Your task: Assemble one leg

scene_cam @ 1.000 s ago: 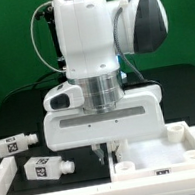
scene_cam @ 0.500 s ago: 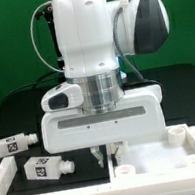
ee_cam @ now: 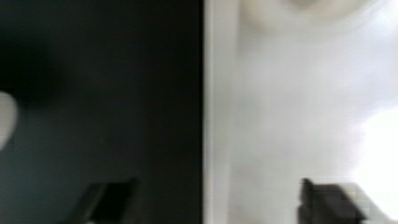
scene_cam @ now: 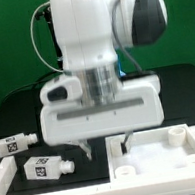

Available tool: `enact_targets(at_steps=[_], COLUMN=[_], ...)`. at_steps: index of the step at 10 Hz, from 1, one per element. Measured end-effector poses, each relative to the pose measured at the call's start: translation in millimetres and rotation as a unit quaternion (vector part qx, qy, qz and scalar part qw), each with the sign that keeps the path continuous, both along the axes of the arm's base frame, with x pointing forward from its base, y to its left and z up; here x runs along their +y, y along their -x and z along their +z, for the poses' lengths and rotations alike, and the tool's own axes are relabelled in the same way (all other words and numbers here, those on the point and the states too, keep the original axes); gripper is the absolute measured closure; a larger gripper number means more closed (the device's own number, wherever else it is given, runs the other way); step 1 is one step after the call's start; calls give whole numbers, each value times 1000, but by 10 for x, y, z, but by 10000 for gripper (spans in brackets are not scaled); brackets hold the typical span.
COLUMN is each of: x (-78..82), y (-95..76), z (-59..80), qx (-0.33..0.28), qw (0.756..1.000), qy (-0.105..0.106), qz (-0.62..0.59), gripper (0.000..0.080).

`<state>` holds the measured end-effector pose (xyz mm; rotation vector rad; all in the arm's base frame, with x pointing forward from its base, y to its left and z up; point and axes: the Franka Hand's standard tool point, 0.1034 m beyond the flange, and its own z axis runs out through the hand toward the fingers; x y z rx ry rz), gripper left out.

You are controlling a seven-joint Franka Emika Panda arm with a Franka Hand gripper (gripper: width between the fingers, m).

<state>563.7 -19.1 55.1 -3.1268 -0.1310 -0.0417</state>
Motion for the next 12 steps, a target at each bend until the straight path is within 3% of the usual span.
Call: enact_targets(at_steps=[1,2,3,6,9,11,12], x=[-7,2,-6,-25,-372,-603,-537], y=[152,280,278,286,550,769,731], z=[119,214,213,174,15,-63,-53], qx=[3,3,-4,-2,9,23,29], qw=[999,998,998,988,952,955,957], qy=[2,6,8,11,47,50,49], qz=[34,61,63,151,301,293,286], gripper=[211,162,153,150,150,150,150])
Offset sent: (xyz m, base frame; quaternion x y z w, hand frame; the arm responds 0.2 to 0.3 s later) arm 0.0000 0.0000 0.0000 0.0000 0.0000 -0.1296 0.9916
